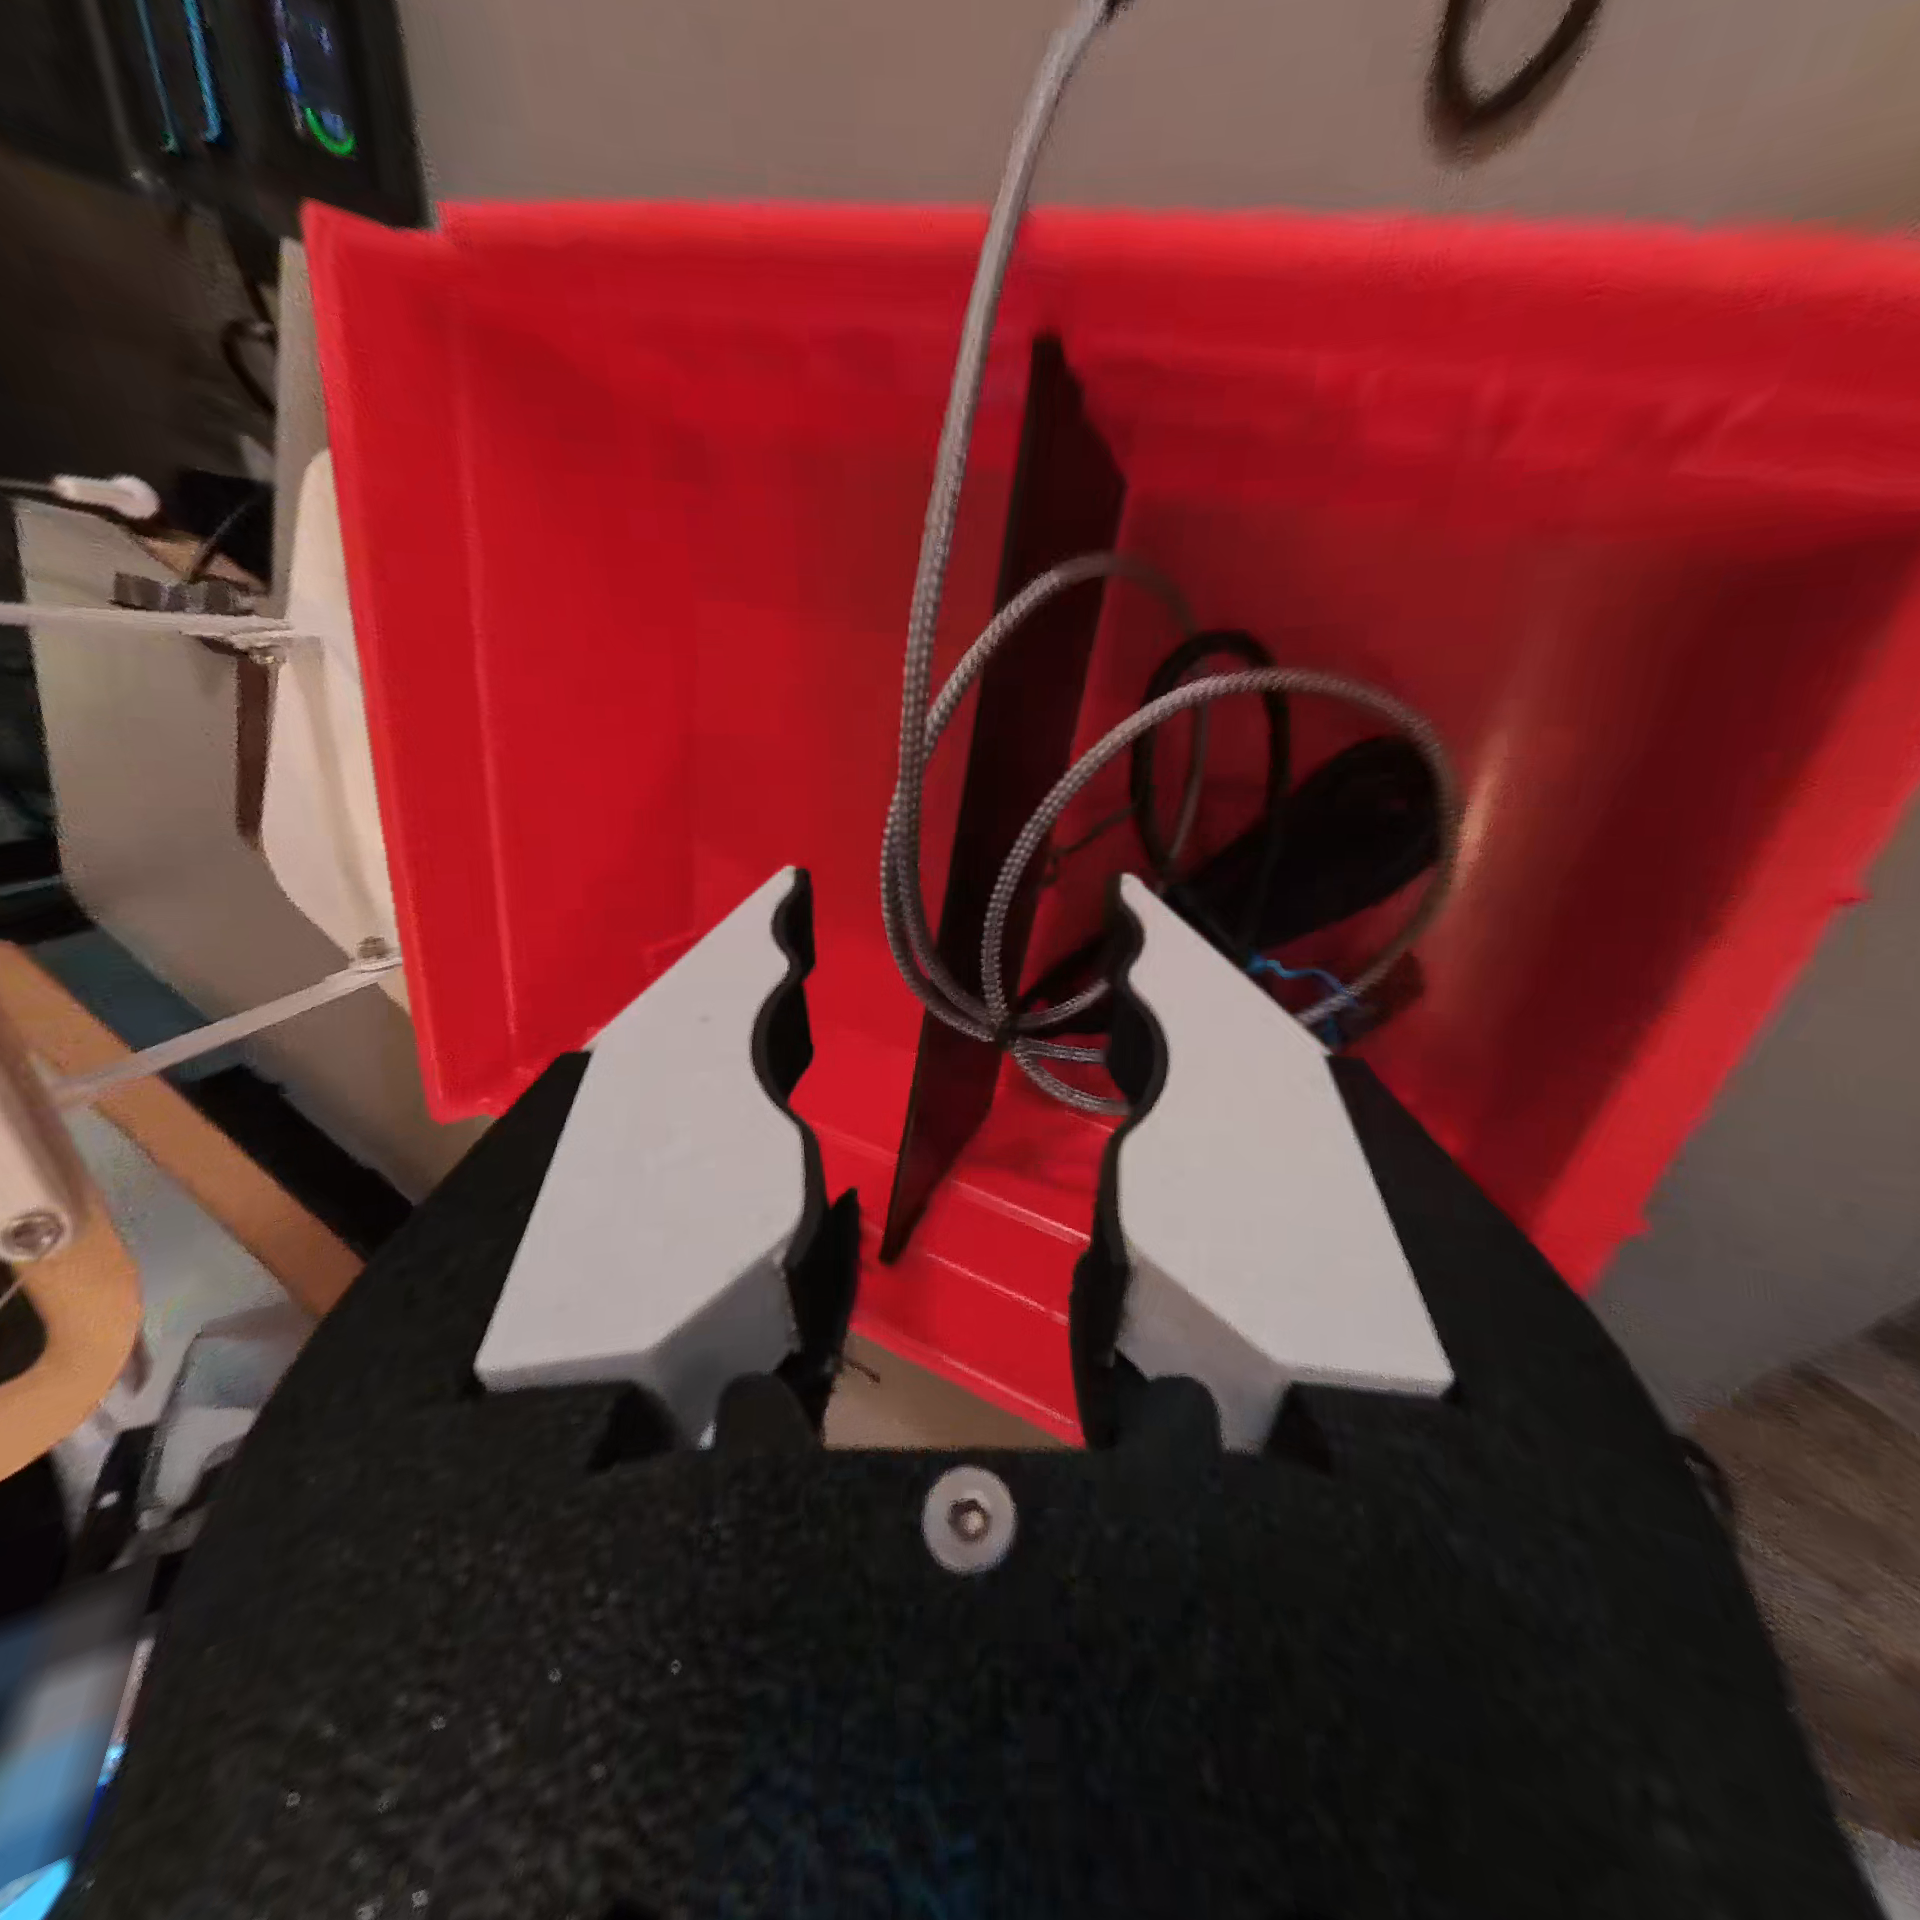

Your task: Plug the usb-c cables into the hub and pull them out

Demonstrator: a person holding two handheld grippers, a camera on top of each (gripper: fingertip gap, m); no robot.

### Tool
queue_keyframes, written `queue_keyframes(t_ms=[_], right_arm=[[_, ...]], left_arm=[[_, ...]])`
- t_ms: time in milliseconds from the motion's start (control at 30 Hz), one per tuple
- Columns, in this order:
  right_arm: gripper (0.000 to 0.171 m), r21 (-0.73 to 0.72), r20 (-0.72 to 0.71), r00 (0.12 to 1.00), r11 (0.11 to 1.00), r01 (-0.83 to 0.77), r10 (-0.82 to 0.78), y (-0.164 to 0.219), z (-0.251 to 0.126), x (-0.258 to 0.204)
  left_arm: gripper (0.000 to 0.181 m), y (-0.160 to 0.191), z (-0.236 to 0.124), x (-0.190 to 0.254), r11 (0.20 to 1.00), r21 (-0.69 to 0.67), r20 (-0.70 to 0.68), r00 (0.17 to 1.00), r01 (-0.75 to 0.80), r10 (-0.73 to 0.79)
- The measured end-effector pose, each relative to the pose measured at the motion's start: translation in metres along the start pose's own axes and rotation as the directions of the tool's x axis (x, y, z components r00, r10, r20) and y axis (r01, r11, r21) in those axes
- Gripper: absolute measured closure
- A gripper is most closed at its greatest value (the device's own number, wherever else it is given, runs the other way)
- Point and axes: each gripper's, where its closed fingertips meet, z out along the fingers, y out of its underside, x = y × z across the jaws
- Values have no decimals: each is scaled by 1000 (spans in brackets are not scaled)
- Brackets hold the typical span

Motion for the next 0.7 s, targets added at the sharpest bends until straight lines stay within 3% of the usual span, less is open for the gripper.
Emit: queue_keyframes(t_ms=[33, 133, 267, 300, 500, 633, 700], right_arm=[[143, -3, 2, 1000, 1000, -1, 1, 1, 0, 0], [143, -11, 6, 1000, 1000, -9, 9, 3, 1, -1], [143, -18, 14, 1000, 1000, -16, 16, 5, 2, -2], [143, -19, 15, 1000, 1000, -16, 16, 5, 2, -3], [143, -15, 18, 1000, 1000, -17, 17, 4, 2, -4], [143, -13, 21, 1000, 1000, -9, 10, 3, 2, -5], [143, -11, 16, 1000, 1000, -4, 4, 3, 2, -4]], left_arm=[[128, 5, 7, -2, 1000, 3, 41, 999, -20, 20], [132, 12, 21, 6, 999, 23, 90, 995, -45, 43], [171, 13, 10, 0, 994, 50, 241, 967, -95, 80], [174, 11, 2, -1, 993, 67, 263, 962, -93, 72], [177, -12, -85, -29, 975, 213, 479, 876, -56, -54], [177, -64, -160, -53, 912, 401, 577, 797, -85, -179], [177, -99, -183, -54, 859, 501, 539, 815, -109, -212]])
